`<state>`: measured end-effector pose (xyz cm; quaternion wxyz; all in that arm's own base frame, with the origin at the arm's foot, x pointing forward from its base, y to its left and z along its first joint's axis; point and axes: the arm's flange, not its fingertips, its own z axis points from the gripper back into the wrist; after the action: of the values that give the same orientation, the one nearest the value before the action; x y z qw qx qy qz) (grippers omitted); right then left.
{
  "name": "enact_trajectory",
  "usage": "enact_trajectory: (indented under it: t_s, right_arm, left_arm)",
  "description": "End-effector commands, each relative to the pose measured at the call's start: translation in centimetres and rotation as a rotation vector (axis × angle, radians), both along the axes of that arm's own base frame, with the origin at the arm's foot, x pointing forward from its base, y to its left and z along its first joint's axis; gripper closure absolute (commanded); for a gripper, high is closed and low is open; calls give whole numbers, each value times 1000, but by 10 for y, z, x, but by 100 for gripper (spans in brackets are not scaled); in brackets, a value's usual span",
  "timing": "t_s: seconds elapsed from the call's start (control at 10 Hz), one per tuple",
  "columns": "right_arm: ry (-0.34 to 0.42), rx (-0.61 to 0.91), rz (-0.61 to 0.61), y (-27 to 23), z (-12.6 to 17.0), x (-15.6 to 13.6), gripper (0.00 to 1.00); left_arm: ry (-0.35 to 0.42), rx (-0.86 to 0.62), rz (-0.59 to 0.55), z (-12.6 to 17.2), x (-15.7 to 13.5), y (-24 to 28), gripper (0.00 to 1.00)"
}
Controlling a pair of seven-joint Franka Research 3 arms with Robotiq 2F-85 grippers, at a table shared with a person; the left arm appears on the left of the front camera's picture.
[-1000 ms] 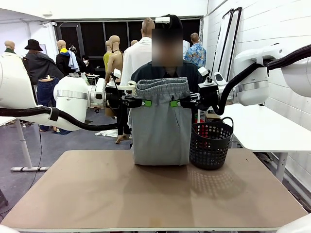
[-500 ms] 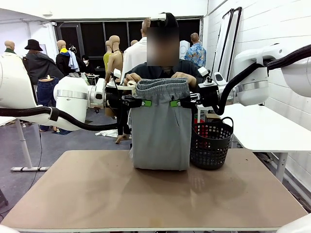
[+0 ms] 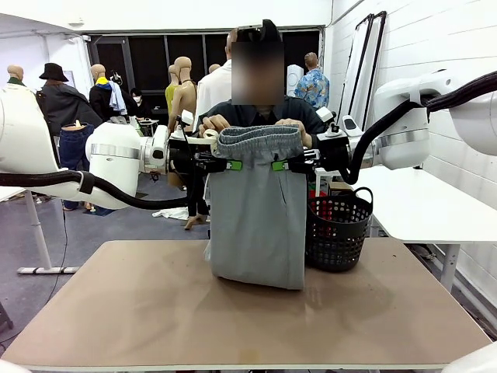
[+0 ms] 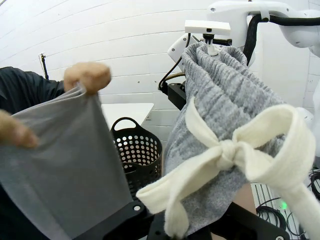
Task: Fold the training pants.
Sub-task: Release the ends of the Training pants and then grab the overlapped ends.
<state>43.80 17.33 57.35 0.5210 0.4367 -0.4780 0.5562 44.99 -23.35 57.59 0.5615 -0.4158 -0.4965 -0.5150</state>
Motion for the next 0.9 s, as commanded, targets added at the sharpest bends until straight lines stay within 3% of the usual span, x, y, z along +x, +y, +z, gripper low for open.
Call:
enact_trajectory:
  t_s: [0.0, 0.8]
  right_arm:
    - [-1, 8, 0, 0, 2, -1, 100]
    - [-1, 8, 0, 0, 2, -1, 100]
  left_arm:
    - [-10, -5, 0, 2, -2, 0, 100]
    - [-10, -5, 0, 2, -2, 0, 100]
